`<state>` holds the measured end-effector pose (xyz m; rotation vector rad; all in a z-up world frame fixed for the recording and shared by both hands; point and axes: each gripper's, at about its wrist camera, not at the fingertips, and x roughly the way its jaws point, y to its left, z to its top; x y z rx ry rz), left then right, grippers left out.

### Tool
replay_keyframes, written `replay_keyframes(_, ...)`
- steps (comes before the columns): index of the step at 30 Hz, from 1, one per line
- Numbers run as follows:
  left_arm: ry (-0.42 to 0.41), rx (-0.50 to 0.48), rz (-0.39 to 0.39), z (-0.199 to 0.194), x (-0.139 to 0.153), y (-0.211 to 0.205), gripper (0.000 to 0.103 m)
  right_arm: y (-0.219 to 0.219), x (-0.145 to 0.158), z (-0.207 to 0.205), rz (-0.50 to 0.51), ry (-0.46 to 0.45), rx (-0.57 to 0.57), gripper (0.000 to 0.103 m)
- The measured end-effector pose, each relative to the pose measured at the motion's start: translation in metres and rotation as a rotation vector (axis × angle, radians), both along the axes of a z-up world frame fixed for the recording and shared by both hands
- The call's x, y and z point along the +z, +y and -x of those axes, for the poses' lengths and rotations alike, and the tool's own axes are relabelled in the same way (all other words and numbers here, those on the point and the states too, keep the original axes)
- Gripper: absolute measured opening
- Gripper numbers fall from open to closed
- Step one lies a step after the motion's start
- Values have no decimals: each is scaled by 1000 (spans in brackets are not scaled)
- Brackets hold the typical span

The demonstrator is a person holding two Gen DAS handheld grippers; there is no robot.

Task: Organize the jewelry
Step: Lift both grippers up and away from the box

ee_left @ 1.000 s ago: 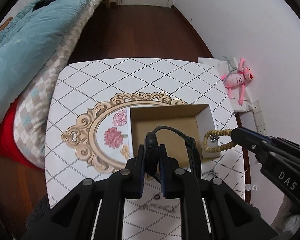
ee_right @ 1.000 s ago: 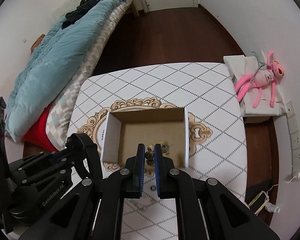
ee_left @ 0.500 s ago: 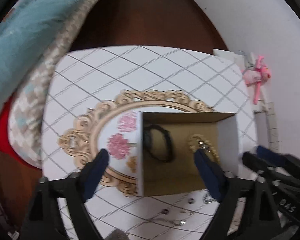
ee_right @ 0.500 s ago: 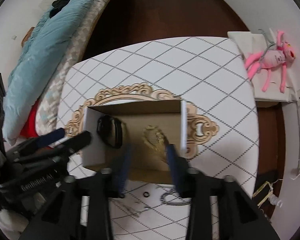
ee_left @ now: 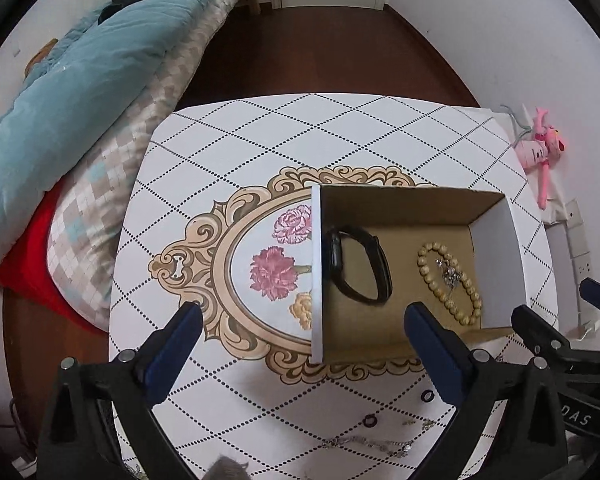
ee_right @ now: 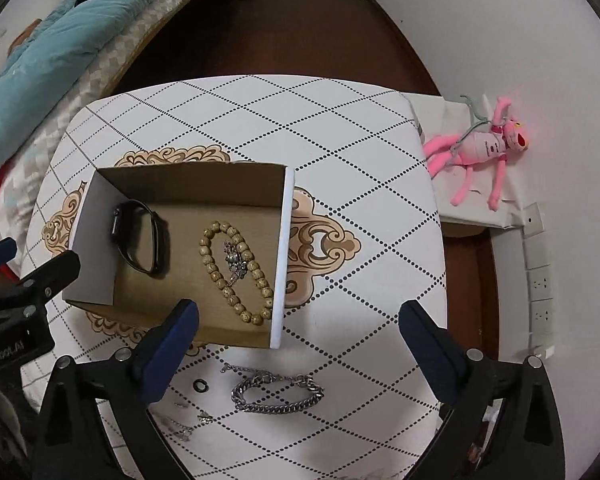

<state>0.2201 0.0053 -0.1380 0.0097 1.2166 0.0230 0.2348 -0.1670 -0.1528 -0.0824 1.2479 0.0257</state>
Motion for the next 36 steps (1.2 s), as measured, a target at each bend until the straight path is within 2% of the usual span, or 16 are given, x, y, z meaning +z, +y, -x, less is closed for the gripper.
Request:
replay_keyframes(7,-67,11,2,17,24,-1,103,-4,15,16,-8,-47,-25,103)
replay_keyframes(16,-181,4,10,52,75,-4,103,-8,70,54,-14,-183,-47,103)
replay_keyframes(26,-252,0,50,91,110,-2,103,-12,122,103,-44,-302,-61,103)
replay_keyframes(31,-242,12,15,104,103,-2,103,-17,128,124,-77,-320,-74,103)
replay_keyframes(36,-200,28,-55,110,70,-2,103,-28,99,131,-82,-267,-108,103)
